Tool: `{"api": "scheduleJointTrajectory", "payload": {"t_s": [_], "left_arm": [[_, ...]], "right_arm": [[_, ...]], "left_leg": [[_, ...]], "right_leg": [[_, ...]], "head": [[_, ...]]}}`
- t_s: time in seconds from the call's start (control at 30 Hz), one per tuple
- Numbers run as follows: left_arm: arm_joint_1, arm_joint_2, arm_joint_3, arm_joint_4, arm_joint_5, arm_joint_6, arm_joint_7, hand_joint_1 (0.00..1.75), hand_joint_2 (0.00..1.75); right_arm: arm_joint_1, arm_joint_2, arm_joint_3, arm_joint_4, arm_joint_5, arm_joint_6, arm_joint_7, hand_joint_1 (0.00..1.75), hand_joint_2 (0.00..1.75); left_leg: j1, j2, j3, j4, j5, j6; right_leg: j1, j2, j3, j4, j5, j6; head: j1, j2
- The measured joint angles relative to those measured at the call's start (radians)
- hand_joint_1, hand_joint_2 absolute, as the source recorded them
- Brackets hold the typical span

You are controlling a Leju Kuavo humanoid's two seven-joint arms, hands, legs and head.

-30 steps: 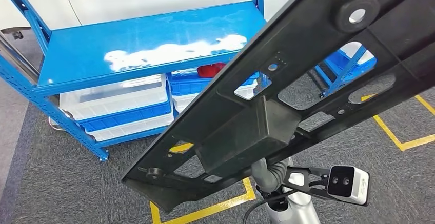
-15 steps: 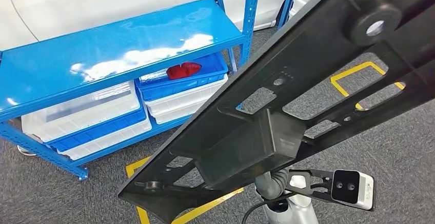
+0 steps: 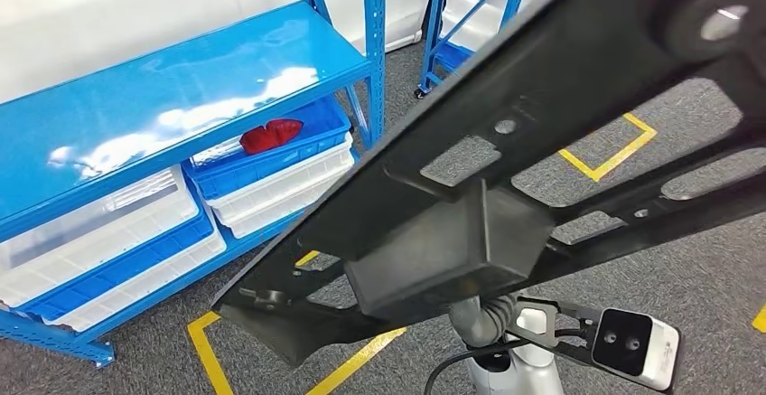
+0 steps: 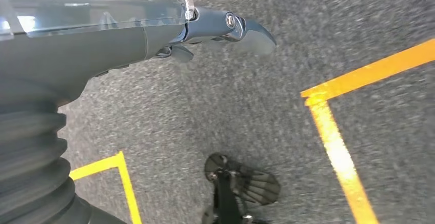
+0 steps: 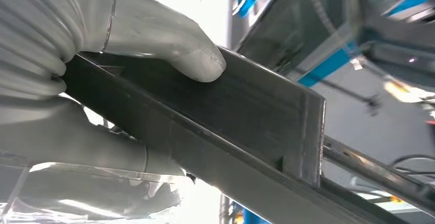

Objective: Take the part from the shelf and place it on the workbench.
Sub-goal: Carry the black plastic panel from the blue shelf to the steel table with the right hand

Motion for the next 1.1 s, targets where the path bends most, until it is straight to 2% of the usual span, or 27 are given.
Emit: {"api": "scheduleJointTrajectory", "payload": {"t_s": [0.03, 0.07, 0.1, 0.13, 0.17, 0.2, 0.23, 0.27, 0.33, 0.37, 0.4, 0.47, 0.5, 0.53, 0.6, 0.63, 0.67, 0.7, 0.73, 0.77, 0.83, 0.9, 0.97, 1.0, 1.03, 1.07, 1.1], "left_arm": [[-0.003, 0.000, -0.003, 0.000, -0.002, -0.003, 0.000, 0.00, 1.75], [-0.003, 0.001, -0.005, 0.000, -0.003, -0.005, 0.000, 0.00, 1.75], [-0.002, 0.001, -0.007, 0.000, -0.004, -0.007, 0.000, 0.00, 1.75], [-0.001, 0.001, -0.009, 0.000, -0.005, -0.009, 0.000, 0.00, 1.75], [0.000, 0.001, -0.011, 0.000, -0.006, -0.011, 0.000, 0.00, 1.75], [0.000, 0.000, -0.012, 0.000, -0.006, -0.014, 0.000, 0.00, 1.75], [-0.001, -0.002, -0.013, 0.000, -0.007, -0.017, 0.000, 0.00, 1.75], [-0.003, -0.004, -0.015, 0.000, -0.008, -0.021, 0.000, 0.00, 1.75], [-0.005, -0.009, -0.017, 0.000, -0.008, -0.027, -0.001, 0.00, 1.75], [-0.005, -0.011, -0.017, 0.000, -0.008, -0.028, -0.001, 0.00, 1.75], [-0.005, -0.013, -0.018, 0.000, -0.009, -0.029, -0.001, 0.00, 1.75], [-0.007, -0.019, -0.019, 0.000, -0.014, -0.032, -0.001, 0.00, 1.75], [-0.008, -0.022, -0.020, 0.000, -0.017, -0.034, -0.001, 0.00, 1.75], [-0.008, -0.026, -0.022, 0.000, -0.021, -0.035, 0.000, 0.00, 1.75], [-0.004, -0.031, -0.025, 0.000, -0.025, -0.035, 0.003, 0.00, 1.75], [-0.001, -0.033, -0.026, 0.000, -0.027, -0.033, 0.007, 0.00, 1.75], [0.002, -0.035, -0.027, 0.000, -0.028, -0.030, 0.012, 0.00, 1.75], [0.004, -0.038, -0.029, 0.000, -0.029, -0.027, 0.018, 0.00, 1.75], [0.005, -0.040, -0.031, 0.000, -0.031, -0.023, 0.024, 0.00, 1.75], [0.006, -0.042, -0.033, 0.000, -0.033, -0.021, 0.030, 0.00, 1.75], [0.005, -0.046, -0.035, 0.000, -0.037, -0.019, 0.039, 0.00, 1.75], [0.006, -0.049, -0.037, 0.000, -0.040, -0.018, 0.046, 0.00, 1.75], [0.006, -0.055, -0.039, 0.000, -0.041, -0.015, 0.053, 0.00, 1.75], [0.006, -0.059, -0.040, 0.000, -0.042, -0.013, 0.057, 0.00, 1.75], [0.006, -0.062, -0.042, 0.000, -0.043, -0.011, 0.059, 0.00, 1.75], [0.006, -0.066, -0.043, 0.000, -0.043, -0.009, 0.061, 0.00, 1.75], [0.007, -0.069, -0.043, 0.000, -0.045, -0.009, 0.064, 0.00, 1.75]], "right_arm": [[-0.004, 0.000, 0.000, 0.000, 0.009, -0.012, 0.000, 1.71, 1.75], [-0.008, -0.001, 0.000, 0.000, 0.015, -0.023, 0.000, 1.71, 1.75], [-0.012, -0.001, 0.000, 0.000, 0.020, -0.034, 0.000, 1.71, 1.75], [-0.014, -0.002, 0.000, 0.001, 0.026, -0.045, 0.000, 1.71, 1.75], [-0.014, -0.003, 0.000, 0.003, 0.030, -0.056, 0.000, 1.71, 1.75], [-0.014, -0.004, 0.001, 0.004, 0.034, -0.067, 0.000, 1.71, 1.75], [-0.015, -0.005, 0.002, 0.005, 0.038, -0.076, 0.000, 1.71, 1.75], [-0.017, -0.006, 0.005, 0.005, 0.040, -0.084, 0.000, 1.71, 1.75], [-0.023, -0.009, 0.014, 0.005, 0.042, -0.094, 0.000, 1.71, 1.75], [-0.027, -0.010, 0.019, 0.006, 0.041, -0.097, 0.000, 1.71, 1.75], [-0.031, -0.011, 0.024, 0.006, 0.039, -0.100, 0.000, 1.71, 1.75], [-0.036, -0.015, 0.033, 0.007, 0.037, -0.107, 0.000, 1.71, 1.75], [-0.038, -0.017, 0.037, 0.008, 0.037, -0.110, 0.000, 1.71, 1.75], [-0.041, -0.018, 0.043, 0.008, 0.037, -0.113, 0.000, 1.71, 1.75], [-0.045, -0.022, 0.053, 0.010, 0.037, -0.115, 0.000, 1.71, 1.75], [-0.045, -0.025, 0.058, 0.012, 0.037, -0.115, 0.000, 1.71, 1.75], [-0.045, -0.028, 0.062, 0.014, 0.037, -0.115, 0.000, 1.71, 1.75], [-0.044, -0.032, 0.066, 0.016, 0.037, -0.116, 0.000, 1.71, 1.75], [-0.044, -0.036, 0.069, 0.018, 0.037, -0.116, 0.001, 1.71, 1.75], [-0.044, -0.039, 0.072, 0.019, 0.037, -0.117, 0.001, 1.71, 1.75], [-0.044, -0.046, 0.078, 0.021, 0.037, -0.121, 0.000, 1.71, 1.75], [-0.043, -0.052, 0.083, 0.021, 0.037, -0.126, 0.000, 1.71, 1.75], [-0.038, -0.060, 0.087, 0.021, 0.037, -0.130, 0.001, 1.71, 1.75], [-0.034, -0.065, 0.087, 0.020, 0.038, -0.132, 0.001, 1.71, 1.75], [-0.030, -0.071, 0.088, 0.019, 0.040, -0.134, 0.001, 1.71, 1.75], [-0.027, -0.075, 0.089, 0.019, 0.042, -0.136, 0.001, 1.71, 1.75], [-0.024, -0.080, 0.090, 0.018, 0.045, -0.138, 0.001, 1.71, 1.75]], "left_leg": [[0.001, 0.012, 0.000, -0.003, 0.003, 0.006], [0.000, 0.024, 0.000, -0.005, 0.004, 0.011], [-0.002, 0.037, -0.001, -0.004, 0.004, 0.013], [-0.003, 0.051, -0.001, -0.004, 0.003, 0.014], [-0.003, 0.064, -0.002, -0.003, 0.002, 0.014], [-0.004, 0.077, -0.002, -0.003, 0.001, 0.013], [-0.004, 0.089, -0.001, -0.002, -0.001, 0.012], [-0.004, 0.099, 0.001, -0.002, -0.003, 0.009], [-0.008, 0.116, 0.006, -0.001, -0.008, 0.001], [-0.010, 0.124, 0.009, -0.001, -0.010, -0.004], [-0.012, 0.133, 0.011, -0.001, -0.012, -0.010], [-0.011, 0.146, 0.015, -0.001, -0.017, -0.021], [-0.009, 0.135, 0.013, 0.010, -0.026, -0.026], [-0.007, 0.114, 0.002, 0.038, -0.045, -0.030], [-0.003, 0.062, -0.050, 0.155, -0.111, -0.035], [-0.003, 0.050, -0.085, 0.226, -0.141, -0.036], [-0.003, 0.046, -0.112, 0.278, -0.156, -0.037], [-0.003, 0.044, -0.124, 0.297, -0.151, -0.037], [-0.003, 0.043, -0.116, 0.271, -0.124, -0.035], [-0.002, 0.038, -0.091, 0.211, -0.085, -0.033], [0.000, 0.002, -0.031, 0.072, -0.023, -0.027], [-0.001, -0.026, -0.008, 0.013, -0.010, -0.021], [-0.005, -0.016, -0.008, 0.011, -0.007, -0.012], [-0.005, -0.007, -0.006, 0.008, -0.004, -0.005], [-0.004, 0.002, -0.004, 0.004, -0.001, 0.001], [-0.002, 0.012, -0.003, 0.000, 0.001, 0.008], [-0.003, 0.025, -0.002, -0.002, 0.002, 0.013]], "right_leg": [[0.001, -0.028, -0.017, 0.033, -0.021, 0.005], [0.000, -0.062, -0.043, 0.088, -0.052, 0.008], [-0.001, -0.085, -0.078, 0.159, -0.085, 0.012], [-0.004, -0.095, -0.113, 0.229, -0.112, 0.015], [-0.006, -0.099, -0.135, 0.273, -0.123, 0.018], [-0.008, -0.102, -0.140, 0.280, -0.114, 0.019], [-0.009, -0.107, -0.120, 0.242, -0.088, 0.019], [-0.009, -0.119, -0.083, 0.172, -0.053, 0.017], [-0.002, -0.160, -0.011, 0.035, -0.008, 0.004], [0.002, -0.173, 0.006, 0.000, -0.001, -0.003], [0.006, -0.175, 0.010, -0.012, -0.003, -0.009], [0.005, -0.152, 0.008, -0.016, 0.002, -0.020], [0.002, -0.141, 0.009, -0.019, 0.004, -0.027], [-0.001, -0.131, 0.010, -0.023, 0.007, -0.033], [-0.002, -0.108, 0.010, -0.026, 0.010, -0.041], [-0.001, -0.095, 0.010, -0.026, 0.011, -0.043], [0.000, -0.081, 0.009, -0.025, 0.011, -0.044], [0.001, -0.066, 0.010, -0.024, 0.011, -0.045], [0.002, -0.052, 0.011, -0.023, 0.010, -0.044], [0.002, -0.038, 0.012, -0.021, 0.010, -0.043], [0.001, -0.014, 0.011, -0.015, 0.008, -0.036], [-0.001, 0.005, 0.004, -0.011, 0.009, -0.024], [-0.005, 0.022, -0.003, -0.013, 0.015, -0.009], [-0.005, 0.015, -0.006, -0.010, 0.013, -0.003], [-0.004, -0.002, -0.012, 0.002, 0.005, 0.002], [-0.002, -0.028, -0.024, 0.028, -0.011, 0.005], [-0.002, -0.060, -0.051, 0.084, -0.041, 0.007]], "head": [[0.000, 0.000], [0.000, 0.000], [0.000, 0.000], [0.000, 0.000], [0.000, 0.000], [0.000, 0.000], [0.000, 0.000], [0.000, 0.000], [0.000, 0.000], [0.000, 0.000], [0.000, 0.000], [0.000, 0.000], [0.000, 0.000], [0.000, 0.000], [0.000, 0.000], [0.000, 0.000], [0.000, 0.000], [0.000, 0.000], [0.000, 0.000], [0.000, 0.000], [0.000, 0.000], [0.000, 0.000], [0.000, 0.000], [0.000, 0.000], [0.000, 0.000], [0.000, 0.000], [0.000, 0.000]]}}
